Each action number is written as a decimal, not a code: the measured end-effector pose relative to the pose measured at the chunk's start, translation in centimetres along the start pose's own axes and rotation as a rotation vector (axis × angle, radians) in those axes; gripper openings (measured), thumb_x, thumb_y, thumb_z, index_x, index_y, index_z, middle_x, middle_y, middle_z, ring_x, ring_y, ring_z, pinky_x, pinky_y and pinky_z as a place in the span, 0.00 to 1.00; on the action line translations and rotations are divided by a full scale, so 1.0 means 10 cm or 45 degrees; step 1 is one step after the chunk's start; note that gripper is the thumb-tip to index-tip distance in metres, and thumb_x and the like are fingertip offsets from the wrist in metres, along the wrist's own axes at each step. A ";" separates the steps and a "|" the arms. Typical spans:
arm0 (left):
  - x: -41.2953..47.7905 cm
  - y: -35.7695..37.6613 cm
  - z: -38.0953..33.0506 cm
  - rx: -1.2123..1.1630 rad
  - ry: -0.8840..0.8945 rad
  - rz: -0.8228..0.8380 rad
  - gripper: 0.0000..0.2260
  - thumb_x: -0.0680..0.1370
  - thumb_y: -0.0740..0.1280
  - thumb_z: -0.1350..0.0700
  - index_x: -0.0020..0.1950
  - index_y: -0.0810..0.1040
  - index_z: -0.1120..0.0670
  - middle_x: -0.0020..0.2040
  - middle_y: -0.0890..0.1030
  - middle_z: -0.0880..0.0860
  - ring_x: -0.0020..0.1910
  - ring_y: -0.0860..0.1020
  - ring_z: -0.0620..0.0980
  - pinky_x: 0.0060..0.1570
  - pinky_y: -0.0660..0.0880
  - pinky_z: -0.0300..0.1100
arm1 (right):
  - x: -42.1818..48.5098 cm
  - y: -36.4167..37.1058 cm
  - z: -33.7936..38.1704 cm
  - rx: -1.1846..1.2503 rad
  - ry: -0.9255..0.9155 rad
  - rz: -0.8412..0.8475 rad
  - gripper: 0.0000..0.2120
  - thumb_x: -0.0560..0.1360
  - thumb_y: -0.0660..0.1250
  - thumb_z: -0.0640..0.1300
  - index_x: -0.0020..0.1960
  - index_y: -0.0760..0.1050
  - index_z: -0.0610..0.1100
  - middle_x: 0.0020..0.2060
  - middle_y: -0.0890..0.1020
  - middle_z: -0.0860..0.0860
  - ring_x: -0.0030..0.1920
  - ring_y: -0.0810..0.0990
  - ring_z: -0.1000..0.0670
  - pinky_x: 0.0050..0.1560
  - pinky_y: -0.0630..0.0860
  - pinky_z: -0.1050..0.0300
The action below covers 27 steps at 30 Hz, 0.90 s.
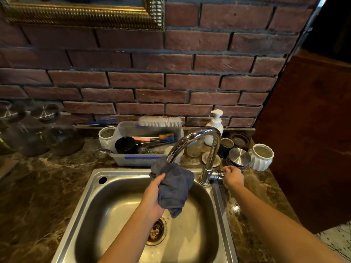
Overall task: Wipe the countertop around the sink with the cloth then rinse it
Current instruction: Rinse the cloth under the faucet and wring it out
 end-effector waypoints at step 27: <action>-0.17 -0.57 0.06 0.141 0.095 0.053 0.20 0.74 0.69 0.59 0.65 0.73 0.56 0.54 0.83 0.62 0.51 0.81 0.62 0.42 0.78 0.52 | -1.34 0.48 0.56 0.678 -0.023 0.996 0.16 0.77 0.67 0.48 0.58 0.79 0.37 0.53 0.84 0.40 0.55 0.81 0.42 0.61 0.76 0.46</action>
Point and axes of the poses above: each hand's wrist, its own x-axis towards the middle knuckle, its own y-axis out of the palm, z = x × y, the point moved 1 cm from there along x, towards the middle knuckle
